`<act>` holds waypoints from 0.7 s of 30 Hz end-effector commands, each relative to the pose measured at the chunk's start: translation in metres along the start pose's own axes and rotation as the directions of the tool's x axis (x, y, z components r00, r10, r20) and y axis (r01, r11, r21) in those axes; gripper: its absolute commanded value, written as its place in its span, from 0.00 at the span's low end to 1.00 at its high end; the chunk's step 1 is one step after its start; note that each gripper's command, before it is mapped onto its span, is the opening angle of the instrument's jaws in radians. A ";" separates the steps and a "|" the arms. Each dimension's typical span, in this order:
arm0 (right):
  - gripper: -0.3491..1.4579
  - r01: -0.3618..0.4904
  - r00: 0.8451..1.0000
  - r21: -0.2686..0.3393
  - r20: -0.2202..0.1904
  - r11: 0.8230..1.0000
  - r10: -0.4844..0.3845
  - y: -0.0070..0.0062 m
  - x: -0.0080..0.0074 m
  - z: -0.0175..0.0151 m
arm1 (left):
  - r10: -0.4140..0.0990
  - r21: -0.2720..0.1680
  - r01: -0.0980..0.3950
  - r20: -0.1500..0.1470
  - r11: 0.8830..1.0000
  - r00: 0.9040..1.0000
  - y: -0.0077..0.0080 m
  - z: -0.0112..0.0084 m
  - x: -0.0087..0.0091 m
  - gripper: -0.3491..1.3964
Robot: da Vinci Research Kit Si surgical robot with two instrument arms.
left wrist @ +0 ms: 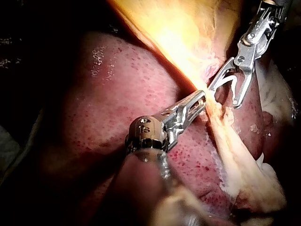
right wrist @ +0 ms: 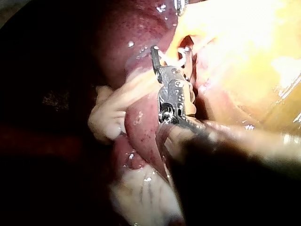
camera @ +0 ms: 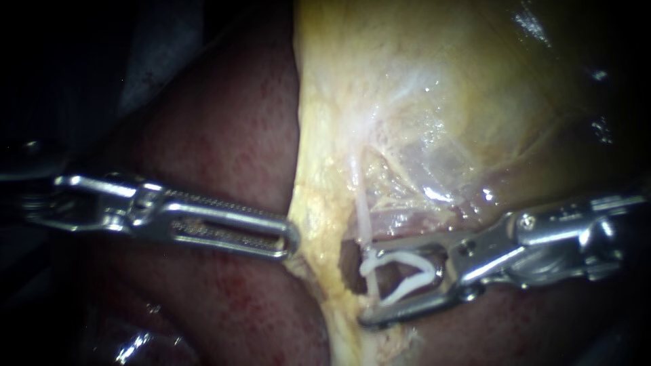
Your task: Clipping first clip left tube
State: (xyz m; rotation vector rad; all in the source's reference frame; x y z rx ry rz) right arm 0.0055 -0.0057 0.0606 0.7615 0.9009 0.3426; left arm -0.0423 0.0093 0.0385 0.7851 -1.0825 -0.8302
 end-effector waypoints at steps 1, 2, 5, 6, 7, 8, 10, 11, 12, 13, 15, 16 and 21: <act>0.48 0.002 1.000 0.009 0.004 1.000 -0.002 0.0001 -0.0001 0.0002 | 0.000 0.000 0.000 0.000 1.000 1.000 0.0000 0.0000 0.0000 0.00; 0.48 0.003 1.000 0.009 0.005 1.000 -0.004 0.0001 -0.0001 0.0004 | 0.000 0.000 0.000 0.000 1.000 1.000 -0.0001 -0.0001 0.0000 0.00; 0.48 0.008 1.000 0.010 0.007 1.000 -0.008 0.0004 -0.0004 0.0011 | 0.000 0.000 0.000 0.000 1.000 1.000 -0.0001 -0.0001 0.0000 0.00; 0.48 0.009 1.000 0.010 0.008 1.000 -0.009 0.0005 -0.0004 0.0013 | 0.000 0.000 0.000 0.000 1.000 1.000 -0.0001 -0.0001 0.0000 0.00; 0.48 0.010 1.000 0.010 0.008 1.000 -0.010 0.0006 -0.0004 0.0014 | 0.000 0.000 0.000 0.000 1.000 1.000 -0.0002 -0.0001 0.0000 0.00; 0.48 0.005 1.000 0.010 0.008 1.000 -0.005 0.0008 -0.0004 0.0017 | 0.000 0.000 0.000 0.000 1.000 1.000 -0.0002 -0.0001 0.0000 0.00; 0.48 0.005 1.000 0.009 0.008 1.000 -0.005 0.0009 -0.0003 0.0020 | 0.000 0.000 0.000 0.000 1.000 1.000 -0.0002 -0.0001 0.0000 0.00; 0.48 0.006 1.000 0.008 0.009 1.000 -0.006 0.0011 -0.0003 0.0022 | 0.000 0.000 0.000 0.000 1.000 1.000 -0.0003 -0.0001 0.0000 0.00; 0.48 0.006 1.000 0.008 0.009 1.000 -0.006 0.0012 -0.0002 0.0025 | 0.000 0.000 0.000 0.000 1.000 1.000 -0.0003 -0.0001 0.0000 0.00; 0.48 0.007 1.000 0.008 0.009 1.000 -0.007 0.0012 -0.0002 0.0027 | -0.001 0.000 0.001 0.000 1.000 1.000 -0.0004 -0.0001 0.0000 0.00; 0.48 0.009 1.000 0.009 0.011 1.000 -0.009 0.0013 -0.0001 0.0032 | -0.001 -0.001 0.001 0.000 1.000 1.000 -0.0004 -0.0001 0.0000 0.00; 0.48 0.010 1.000 0.010 0.012 1.000 -0.011 0.0014 0.0000 0.0034 | -0.001 -0.001 0.001 0.000 1.000 1.000 -0.0004 -0.0001 0.0000 0.00; 0.48 0.010 1.000 0.021 0.020 1.000 -0.011 0.0014 0.0001 0.0044 | -0.001 -0.001 0.001 0.000 1.000 1.000 -0.0004 -0.0001 -0.0001 0.00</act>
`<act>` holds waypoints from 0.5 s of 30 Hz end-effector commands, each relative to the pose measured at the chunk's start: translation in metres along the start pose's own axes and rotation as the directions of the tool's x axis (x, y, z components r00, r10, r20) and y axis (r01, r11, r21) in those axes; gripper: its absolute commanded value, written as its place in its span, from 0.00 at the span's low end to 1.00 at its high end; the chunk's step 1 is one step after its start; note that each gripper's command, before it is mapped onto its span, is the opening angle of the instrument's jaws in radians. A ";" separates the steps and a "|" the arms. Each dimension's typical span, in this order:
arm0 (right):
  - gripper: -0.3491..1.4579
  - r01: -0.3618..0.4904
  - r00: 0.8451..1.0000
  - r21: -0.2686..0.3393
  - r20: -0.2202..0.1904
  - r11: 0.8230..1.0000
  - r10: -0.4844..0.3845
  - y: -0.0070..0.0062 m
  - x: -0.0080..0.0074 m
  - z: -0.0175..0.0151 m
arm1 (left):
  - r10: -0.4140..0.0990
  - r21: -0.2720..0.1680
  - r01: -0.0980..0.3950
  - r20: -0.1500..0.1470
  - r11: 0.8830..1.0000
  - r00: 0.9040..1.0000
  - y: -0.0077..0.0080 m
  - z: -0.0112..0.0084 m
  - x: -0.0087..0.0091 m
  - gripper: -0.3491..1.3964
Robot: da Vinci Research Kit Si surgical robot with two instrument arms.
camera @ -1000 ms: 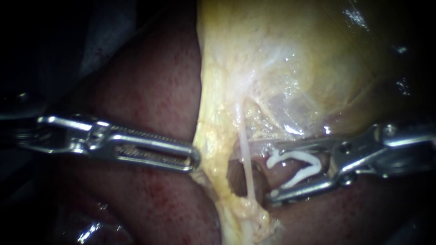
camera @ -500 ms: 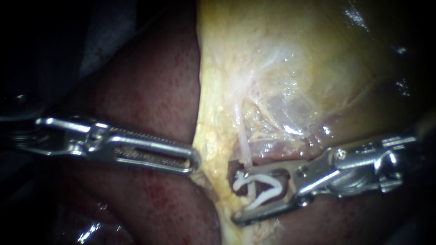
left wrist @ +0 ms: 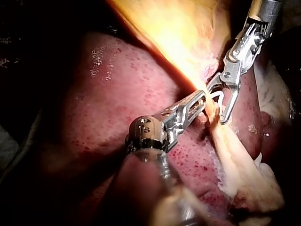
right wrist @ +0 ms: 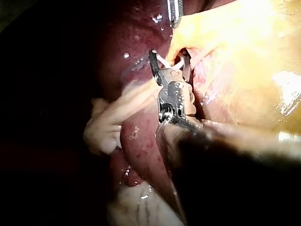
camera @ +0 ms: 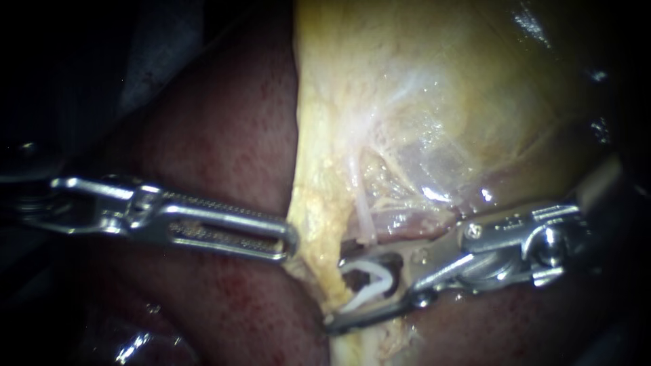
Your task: Clipping first clip left tube
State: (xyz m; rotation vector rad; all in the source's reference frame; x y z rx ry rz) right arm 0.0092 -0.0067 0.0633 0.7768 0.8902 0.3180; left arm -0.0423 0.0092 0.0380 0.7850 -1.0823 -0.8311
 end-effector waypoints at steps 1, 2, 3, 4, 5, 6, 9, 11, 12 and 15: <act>0.48 -0.002 1.000 0.006 0.002 1.000 0.002 -0.0001 0.0000 0.0001 | 0.000 0.000 0.000 0.000 1.000 1.000 0.0000 0.0000 0.0000 0.00; 0.48 -0.004 1.000 0.011 0.005 1.000 0.004 -0.0001 0.0000 0.0001 | 0.000 0.000 0.000 0.000 1.000 1.000 0.0000 0.0000 0.0000 0.00; 0.47 -0.012 1.000 0.016 0.008 1.000 0.012 -0.0002 0.0000 0.0001 | 0.000 0.000 0.000 0.000 1.000 1.000 0.0000 0.0000 0.0000 0.00; 0.47 -0.014 1.000 0.021 0.011 1.000 0.014 -0.0003 0.0000 0.0002 | 0.000 0.000 0.000 0.000 1.000 1.000 0.0000 0.0000 0.0000 0.00; 0.46 -0.017 1.000 0.025 0.013 1.000 0.017 -0.0003 0.0000 0.0002 | 0.000 0.000 0.000 0.000 1.000 1.000 0.0000 0.0000 0.0000 0.00; 0.45 -0.021 1.000 0.028 0.015 0.999 0.020 -0.0004 0.0000 0.0003 | 0.000 0.000 0.000 0.000 1.000 1.000 0.0000 0.0000 0.0000 0.00; 0.45 -0.020 1.000 0.027 0.016 0.999 0.019 -0.0007 0.0002 0.0008 | 0.000 0.000 0.000 0.000 1.000 1.000 0.0000 0.0001 0.0000 0.00; 0.45 -0.025 1.000 0.027 0.016 0.999 0.025 -0.0008 0.0003 0.0011 | 0.000 -0.001 0.000 0.000 1.000 1.000 0.0000 0.0001 0.0000 0.00; 0.45 -0.025 1.000 0.027 0.016 0.999 0.025 -0.0008 0.0003 0.0012 | 0.000 -0.001 0.000 0.000 1.000 1.000 0.0000 0.0001 0.0000 0.00; 0.44 -0.024 1.000 0.028 0.017 0.999 0.023 -0.0008 0.0004 0.0015 | 0.000 -0.001 0.000 0.000 1.000 1.000 0.0000 0.0001 0.0000 0.00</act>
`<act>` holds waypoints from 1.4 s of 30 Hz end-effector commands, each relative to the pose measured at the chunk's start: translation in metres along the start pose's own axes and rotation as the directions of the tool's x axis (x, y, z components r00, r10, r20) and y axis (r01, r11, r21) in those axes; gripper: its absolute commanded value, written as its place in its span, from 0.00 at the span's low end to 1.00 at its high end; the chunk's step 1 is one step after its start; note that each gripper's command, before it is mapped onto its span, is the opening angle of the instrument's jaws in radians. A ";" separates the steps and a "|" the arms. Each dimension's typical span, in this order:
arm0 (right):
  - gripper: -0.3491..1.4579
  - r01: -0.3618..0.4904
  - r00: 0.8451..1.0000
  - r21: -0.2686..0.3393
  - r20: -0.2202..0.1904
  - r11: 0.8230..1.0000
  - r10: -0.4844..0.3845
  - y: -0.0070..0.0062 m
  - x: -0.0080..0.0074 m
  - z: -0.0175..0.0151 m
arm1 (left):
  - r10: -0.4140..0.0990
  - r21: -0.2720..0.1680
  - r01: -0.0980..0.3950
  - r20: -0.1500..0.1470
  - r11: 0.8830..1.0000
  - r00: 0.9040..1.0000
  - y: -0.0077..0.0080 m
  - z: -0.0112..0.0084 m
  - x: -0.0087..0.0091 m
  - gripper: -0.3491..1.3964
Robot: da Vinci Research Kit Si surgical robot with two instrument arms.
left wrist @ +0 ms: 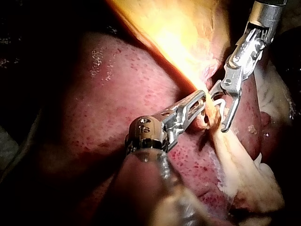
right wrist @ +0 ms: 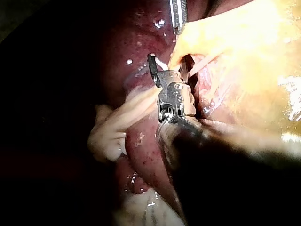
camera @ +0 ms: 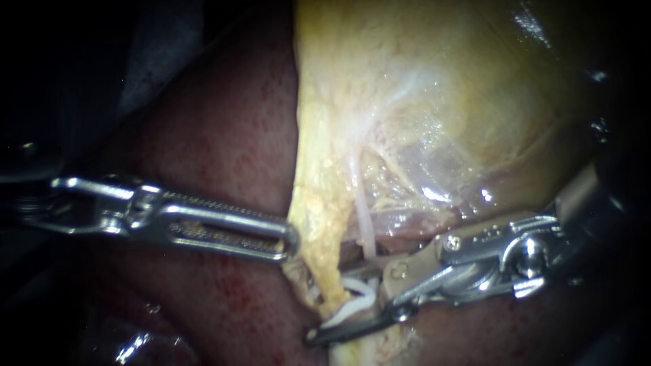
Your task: Clipping first clip left tube
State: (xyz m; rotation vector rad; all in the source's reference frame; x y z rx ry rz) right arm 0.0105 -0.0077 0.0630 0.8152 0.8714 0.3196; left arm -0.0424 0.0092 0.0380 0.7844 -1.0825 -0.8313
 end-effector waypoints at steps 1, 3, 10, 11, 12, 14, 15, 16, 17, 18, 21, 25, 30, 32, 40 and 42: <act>0.44 0.000 1.000 0.001 0.000 1.000 0.000 0.0000 0.0000 0.0000 | 0.000 0.000 0.000 0.000 1.000 1.000 0.0000 0.0000 0.0000 0.00; 0.44 0.000 1.000 0.000 0.000 1.000 0.000 0.0000 0.0001 0.0001 | 0.000 0.000 0.000 0.000 1.000 1.000 0.0000 0.0001 0.0000 0.00; 0.41 -0.006 1.000 0.001 0.000 1.000 0.006 0.0001 0.0002 0.0002 | 0.000 -0.001 0.000 0.000 1.000 1.000 0.0000 0.0001 0.0000 0.00; 0.41 -0.005 1.000 0.001 0.000 1.000 0.005 0.0000 0.0002 0.0001 | 0.000 -0.001 0.000 0.000 1.000 1.000 0.0000 0.0001 0.0000 0.00; 0.41 -0.005 1.000 0.001 0.000 1.000 0.005 0.0000 0.0002 0.0001 | 0.000 -0.001 0.000 0.000 1.000 1.000 0.0000 0.0001 0.0000 0.00; 0.38 -0.011 1.000 0.002 0.000 1.000 0.011 0.0000 0.0001 0.0000 | 0.000 -0.001 0.000 0.000 1.000 1.000 0.0000 0.0001 0.0000 0.00; 0.38 -0.011 1.000 0.002 0.000 1.000 0.011 0.0000 0.0001 0.0000 | 0.000 -0.001 0.000 0.000 1.000 1.000 0.0000 0.0001 0.0000 0.00; 0.37 -0.011 1.000 0.002 0.000 1.000 0.011 -0.0001 0.0001 0.0000 | 0.000 -0.001 0.000 0.000 1.000 1.000 0.0000 0.0001 0.0000 0.00; 0.37 -0.011 1.000 0.002 0.001 1.000 0.011 -0.0001 0.0001 0.0000 | 0.000 -0.001 0.000 0.000 1.000 1.000 0.0000 0.0001 0.0000 0.00; 0.37 -0.011 1.000 0.003 0.001 1.000 0.011 -0.0001 0.0001 -0.0001 | 0.000 -0.001 0.000 0.000 1.000 1.000 0.0000 0.0001 0.0000 0.00; 0.35 -0.016 1.000 0.003 0.001 1.000 0.016 -0.0002 0.0000 -0.0002 | 0.000 -0.001 0.000 0.000 1.000 1.000 0.0001 0.0001 0.0000 0.00; 0.32 -0.016 1.000 0.004 0.001 1.000 0.016 -0.0002 0.0000 -0.0002 | 0.000 -0.001 0.000 0.000 1.000 1.000 0.0001 0.0001 0.0001 0.00; 0.12 -0.022 1.000 0.005 0.001 1.000 0.022 -0.0001 0.0000 -0.0005 | 0.000 -0.001 0.000 0.000 1.000 1.000 0.0001 0.0001 0.0001 0.00; 0.03 -0.029 1.000 0.005 0.001 1.000 0.029 0.0000 0.0000 -0.0006 | 0.000 -0.001 0.000 0.000 1.000 1.000 0.0001 0.0001 0.0001 0.00; 0.00 -0.042 0.999 0.008 0.001 0.999 0.042 0.0009 0.0001 -0.0012 | 0.000 -0.001 0.000 0.000 1.000 1.000 0.0001 0.0001 0.0001 0.00; 0.00 -0.047 0.999 0.008 0.001 0.999 0.047 0.0009 0.0000 -0.0012 | 0.000 -0.001 0.000 0.000 1.000 1.000 0.0001 0.0001 0.0001 0.00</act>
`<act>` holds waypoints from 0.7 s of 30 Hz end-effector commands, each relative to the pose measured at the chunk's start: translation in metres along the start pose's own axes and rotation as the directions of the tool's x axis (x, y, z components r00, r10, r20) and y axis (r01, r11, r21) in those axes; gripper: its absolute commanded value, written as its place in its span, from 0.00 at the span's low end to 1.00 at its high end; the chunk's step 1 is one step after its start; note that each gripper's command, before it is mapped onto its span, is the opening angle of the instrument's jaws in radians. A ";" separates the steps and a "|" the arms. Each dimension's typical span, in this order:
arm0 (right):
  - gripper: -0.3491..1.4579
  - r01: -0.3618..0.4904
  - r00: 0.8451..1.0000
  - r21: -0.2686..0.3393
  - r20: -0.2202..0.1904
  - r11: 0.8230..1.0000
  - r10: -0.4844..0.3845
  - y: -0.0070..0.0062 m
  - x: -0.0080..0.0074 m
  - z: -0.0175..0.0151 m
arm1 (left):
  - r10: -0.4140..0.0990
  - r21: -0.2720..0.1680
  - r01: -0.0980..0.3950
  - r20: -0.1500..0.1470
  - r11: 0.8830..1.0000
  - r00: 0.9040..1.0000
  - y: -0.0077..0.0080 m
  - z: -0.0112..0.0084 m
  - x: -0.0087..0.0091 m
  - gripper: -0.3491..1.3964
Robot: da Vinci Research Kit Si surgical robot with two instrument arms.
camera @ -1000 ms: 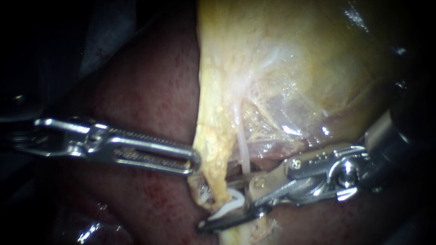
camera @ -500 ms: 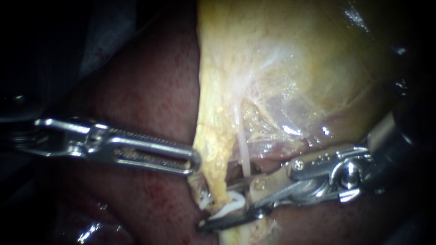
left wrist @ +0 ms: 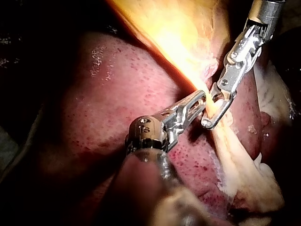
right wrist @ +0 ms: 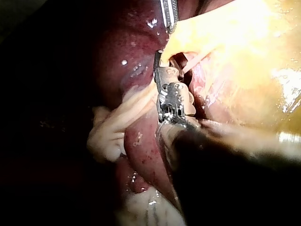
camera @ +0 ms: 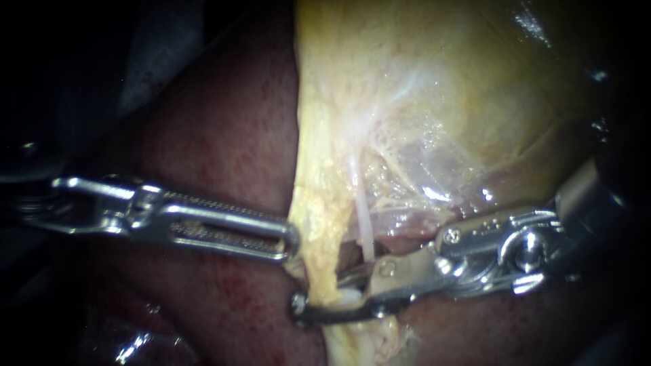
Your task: Clipping first clip left tube
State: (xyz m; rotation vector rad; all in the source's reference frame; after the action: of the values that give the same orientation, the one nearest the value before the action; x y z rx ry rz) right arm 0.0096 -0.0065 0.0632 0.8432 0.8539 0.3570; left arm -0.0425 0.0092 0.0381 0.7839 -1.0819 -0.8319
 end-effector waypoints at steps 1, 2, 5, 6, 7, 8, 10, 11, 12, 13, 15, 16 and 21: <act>0.00 0.000 1.000 0.001 0.000 1.000 0.000 0.0000 -0.0001 0.0001 | 0.000 0.000 0.000 0.000 1.000 1.000 0.0000 0.0000 0.0000 0.00; 0.00 0.000 1.000 0.001 0.000 1.000 0.000 0.0000 -0.0001 0.0001 | 0.000 0.000 0.000 0.000 1.000 1.000 0.0000 0.0000 0.0000 0.00; 0.00 -0.005 1.000 0.004 0.002 1.000 0.005 -0.0001 -0.0002 0.0001 | 0.000 0.000 0.000 0.000 1.000 1.000 0.0000 0.0000 0.0000 0.00; 0.00 -0.004 1.000 0.004 0.002 1.000 0.004 -0.0001 -0.0002 0.0001 | 0.000 0.000 0.000 0.000 1.000 1.000 0.0000 0.0000 0.0000 0.00; 0.00 -0.004 1.000 0.004 0.002 1.000 0.004 -0.0001 -0.0002 0.0001 | 0.000 0.000 0.000 0.000 1.000 1.000 0.0000 0.0000 0.0000 0.00; 0.00 -0.004 1.000 0.004 0.002 1.000 0.004 -0.0001 -0.0002 0.0002 | 0.000 0.000 0.000 0.000 1.000 1.000 0.0000 0.0000 0.0000 0.00; 0.00 -0.004 1.000 0.005 0.003 1.000 0.004 -0.0001 -0.0003 0.0002 | 0.000 0.000 0.000 0.000 1.000 1.000 0.0000 0.0000 0.0000 0.00; 0.00 -0.004 1.000 0.005 0.003 1.000 0.004 -0.0001 -0.0003 0.0002 | 0.000 0.000 0.000 0.000 1.000 1.000 0.0000 0.0000 0.0000 0.00; 0.00 -0.004 1.000 0.005 0.003 1.000 0.004 -0.0001 -0.0003 0.0002 | 0.000 0.000 0.000 0.000 1.000 1.000 0.0000 0.0000 0.0000 0.00; 0.00 -0.003 1.000 0.005 0.003 1.000 0.003 -0.0001 -0.0003 0.0002 | 0.000 0.000 0.000 0.000 1.000 1.000 0.0000 0.0000 0.0000 0.00; 0.00 -0.003 1.000 0.008 0.005 1.000 0.003 -0.0001 -0.0003 0.0002 | 0.000 0.000 0.000 0.000 1.000 1.000 0.0000 0.0000 0.0000 0.00; 0.00 -0.002 1.000 0.008 0.005 1.000 0.002 -0.0002 -0.0004 0.0002 | 0.000 0.000 0.000 0.000 1.000 1.000 0.0000 0.0001 0.0000 0.00; 0.00 -0.007 1.000 0.008 0.006 1.000 0.007 -0.0003 -0.0004 0.0003 | 0.000 0.000 0.000 0.000 1.000 1.000 0.0000 0.0001 0.0000 0.00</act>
State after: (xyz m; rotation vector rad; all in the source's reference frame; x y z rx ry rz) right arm 0.0096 -0.0070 0.0633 0.8551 0.8481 0.3567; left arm -0.0426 0.0092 0.0381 0.7837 -1.0828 -0.8317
